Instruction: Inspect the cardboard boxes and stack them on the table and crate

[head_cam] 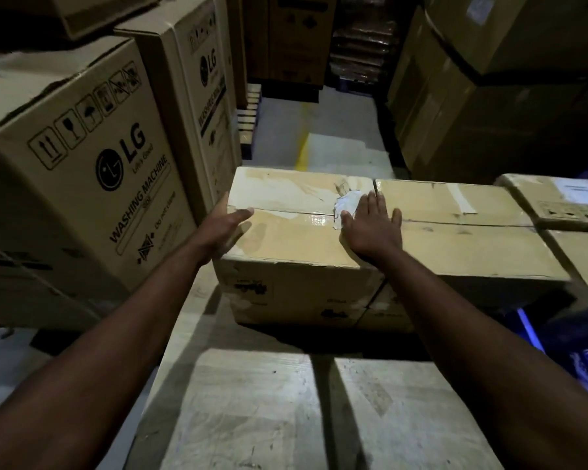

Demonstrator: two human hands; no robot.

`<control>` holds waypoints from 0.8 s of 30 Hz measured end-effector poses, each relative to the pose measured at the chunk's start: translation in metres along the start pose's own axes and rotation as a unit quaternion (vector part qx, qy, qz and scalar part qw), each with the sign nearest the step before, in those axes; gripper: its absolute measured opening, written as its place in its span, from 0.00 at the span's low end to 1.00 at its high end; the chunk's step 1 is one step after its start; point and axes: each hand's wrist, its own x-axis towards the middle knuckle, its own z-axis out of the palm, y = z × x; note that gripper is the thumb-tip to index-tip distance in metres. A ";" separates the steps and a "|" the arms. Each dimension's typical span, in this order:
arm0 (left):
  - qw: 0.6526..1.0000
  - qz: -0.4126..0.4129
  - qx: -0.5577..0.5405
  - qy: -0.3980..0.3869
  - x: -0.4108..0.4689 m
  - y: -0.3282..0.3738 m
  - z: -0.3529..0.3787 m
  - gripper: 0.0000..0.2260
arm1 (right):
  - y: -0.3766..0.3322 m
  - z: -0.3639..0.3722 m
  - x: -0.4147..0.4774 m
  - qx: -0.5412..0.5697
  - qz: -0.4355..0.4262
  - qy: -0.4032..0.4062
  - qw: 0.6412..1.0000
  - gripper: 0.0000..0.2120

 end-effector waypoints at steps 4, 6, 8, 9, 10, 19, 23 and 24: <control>1.000 0.006 -0.014 0.003 -0.003 0.002 -0.001 0.17 | 0.003 0.001 0.000 -0.007 -0.001 0.008 1.000 0.33; 1.000 0.007 0.008 0.002 -0.004 -0.001 -0.001 0.17 | 0.005 0.002 -0.001 -0.007 0.001 0.018 1.000 0.33; 0.998 0.003 0.066 0.005 -0.004 -0.004 -0.002 0.26 | 0.004 0.003 0.000 -0.001 0.006 0.021 1.000 0.34; 0.993 -0.002 0.116 0.010 -0.002 -0.006 -0.004 0.34 | 0.003 0.003 0.000 0.000 0.008 0.017 1.000 0.34; 0.985 0.000 0.173 0.017 0.003 -0.010 -0.007 0.37 | 0.002 0.004 0.001 -0.003 0.008 0.013 1.000 0.35; 0.827 0.113 0.532 0.138 -0.010 -0.008 0.004 0.38 | 0.001 -0.004 0.000 -0.001 0.007 -0.021 1.000 0.36; 0.742 0.231 0.620 0.111 -0.023 -0.005 0.018 0.34 | 0.003 -0.004 -0.010 0.008 -0.001 -0.022 1.000 0.35; 0.737 0.233 0.627 0.100 -0.024 -0.007 0.022 0.33 | 0.004 -0.004 -0.014 0.012 -0.001 -0.022 1.000 0.35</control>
